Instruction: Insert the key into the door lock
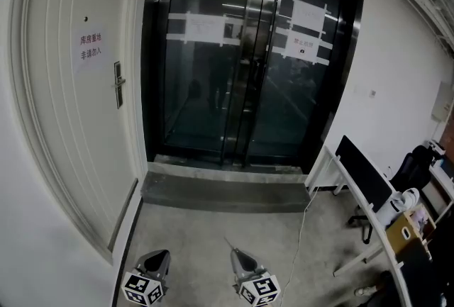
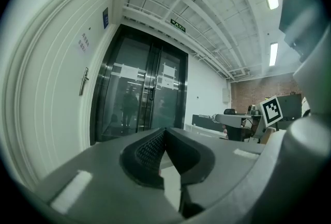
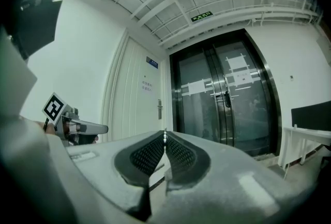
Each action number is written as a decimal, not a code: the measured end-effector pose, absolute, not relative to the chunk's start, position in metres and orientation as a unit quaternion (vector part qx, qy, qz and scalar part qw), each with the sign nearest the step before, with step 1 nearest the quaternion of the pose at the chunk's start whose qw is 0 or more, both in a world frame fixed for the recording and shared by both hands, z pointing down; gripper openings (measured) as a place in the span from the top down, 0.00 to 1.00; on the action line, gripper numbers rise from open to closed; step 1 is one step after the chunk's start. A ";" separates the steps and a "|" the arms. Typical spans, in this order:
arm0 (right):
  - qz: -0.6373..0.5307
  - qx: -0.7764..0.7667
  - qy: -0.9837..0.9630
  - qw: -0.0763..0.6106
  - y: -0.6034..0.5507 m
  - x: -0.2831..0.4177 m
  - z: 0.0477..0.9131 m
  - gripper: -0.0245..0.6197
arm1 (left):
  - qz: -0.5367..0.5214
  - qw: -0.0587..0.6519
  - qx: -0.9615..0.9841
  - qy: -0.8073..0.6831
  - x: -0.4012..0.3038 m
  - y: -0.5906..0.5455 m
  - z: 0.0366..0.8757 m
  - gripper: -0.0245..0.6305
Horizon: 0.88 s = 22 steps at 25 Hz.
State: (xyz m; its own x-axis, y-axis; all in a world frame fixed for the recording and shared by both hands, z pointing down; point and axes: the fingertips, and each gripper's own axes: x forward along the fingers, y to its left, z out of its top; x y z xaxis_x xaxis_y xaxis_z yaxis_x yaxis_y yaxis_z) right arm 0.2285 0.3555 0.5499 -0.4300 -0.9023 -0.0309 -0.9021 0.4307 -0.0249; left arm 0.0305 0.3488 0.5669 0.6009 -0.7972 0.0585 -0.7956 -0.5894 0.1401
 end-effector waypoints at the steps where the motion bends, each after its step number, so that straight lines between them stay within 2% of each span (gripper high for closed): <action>1: -0.003 -0.533 0.846 0.019 0.349 0.224 0.550 0.95 | -0.005 0.074 0.891 -0.448 0.025 0.342 0.567 0.96; 9: -0.002 -0.522 0.853 0.020 0.303 0.193 0.549 0.95 | -0.004 0.074 0.886 -0.458 0.000 0.297 0.570 0.96; 22: -0.002 -0.504 0.863 0.031 0.187 0.202 0.551 0.95 | -0.009 0.060 0.877 -0.478 0.006 0.195 0.564 0.96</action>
State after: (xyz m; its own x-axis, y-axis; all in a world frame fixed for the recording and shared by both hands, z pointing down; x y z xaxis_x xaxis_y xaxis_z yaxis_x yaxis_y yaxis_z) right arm 0.2017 0.1869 0.5513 -0.4895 -0.8705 -0.0512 -0.8702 0.4914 -0.0341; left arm 0.0058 0.1953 0.5641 0.5437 -0.8382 0.0414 -0.8361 -0.5368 0.1133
